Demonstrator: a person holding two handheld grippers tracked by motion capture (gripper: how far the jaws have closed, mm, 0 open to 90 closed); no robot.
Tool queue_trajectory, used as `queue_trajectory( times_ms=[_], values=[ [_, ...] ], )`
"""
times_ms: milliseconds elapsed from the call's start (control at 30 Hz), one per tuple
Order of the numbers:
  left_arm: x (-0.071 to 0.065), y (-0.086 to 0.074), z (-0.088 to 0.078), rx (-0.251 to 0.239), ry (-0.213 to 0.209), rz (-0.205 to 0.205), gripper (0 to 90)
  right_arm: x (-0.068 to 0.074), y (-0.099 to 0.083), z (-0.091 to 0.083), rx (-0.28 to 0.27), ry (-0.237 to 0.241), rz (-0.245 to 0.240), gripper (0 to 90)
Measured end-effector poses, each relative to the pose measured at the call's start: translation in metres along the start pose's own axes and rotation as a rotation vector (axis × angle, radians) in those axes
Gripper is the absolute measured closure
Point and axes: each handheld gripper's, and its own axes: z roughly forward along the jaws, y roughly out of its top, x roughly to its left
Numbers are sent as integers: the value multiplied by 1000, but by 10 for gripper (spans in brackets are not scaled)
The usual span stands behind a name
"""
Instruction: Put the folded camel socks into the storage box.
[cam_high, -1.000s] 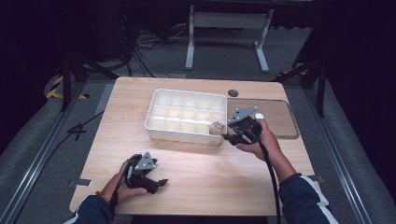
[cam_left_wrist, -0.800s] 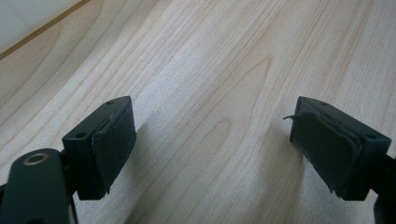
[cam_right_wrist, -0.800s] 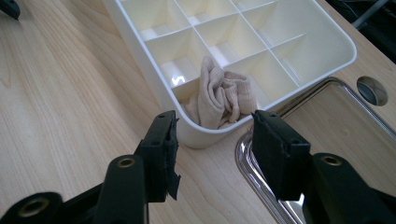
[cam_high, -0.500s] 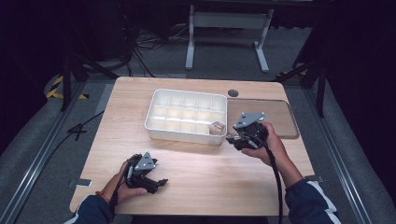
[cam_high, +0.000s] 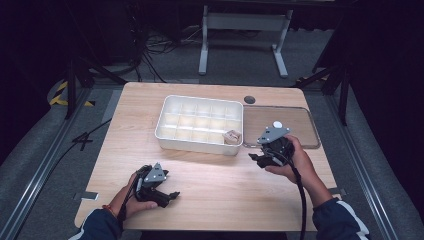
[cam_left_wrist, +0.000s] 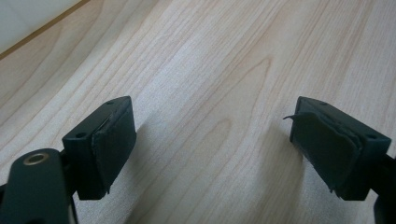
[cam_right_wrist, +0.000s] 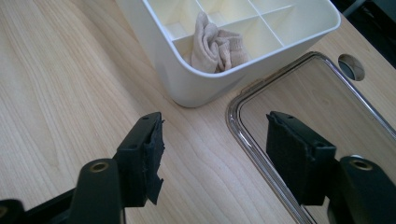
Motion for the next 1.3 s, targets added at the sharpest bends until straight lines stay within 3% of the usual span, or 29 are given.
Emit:
queue_trajectory(
  times_ms=[433, 1067, 1300],
  values=[
    [0, 0, 0, -1, 3, 1, 146, 7, -22, 3, 40, -5, -26, 361],
    [0, 0, 0, -1, 3, 2, 145, 14, -61, 5, 62, -14, -19, 357],
    [0, 0, 0, -1, 4, 1, 145, 18, -74, 5, 68, 4, -15, 355]
  ],
)
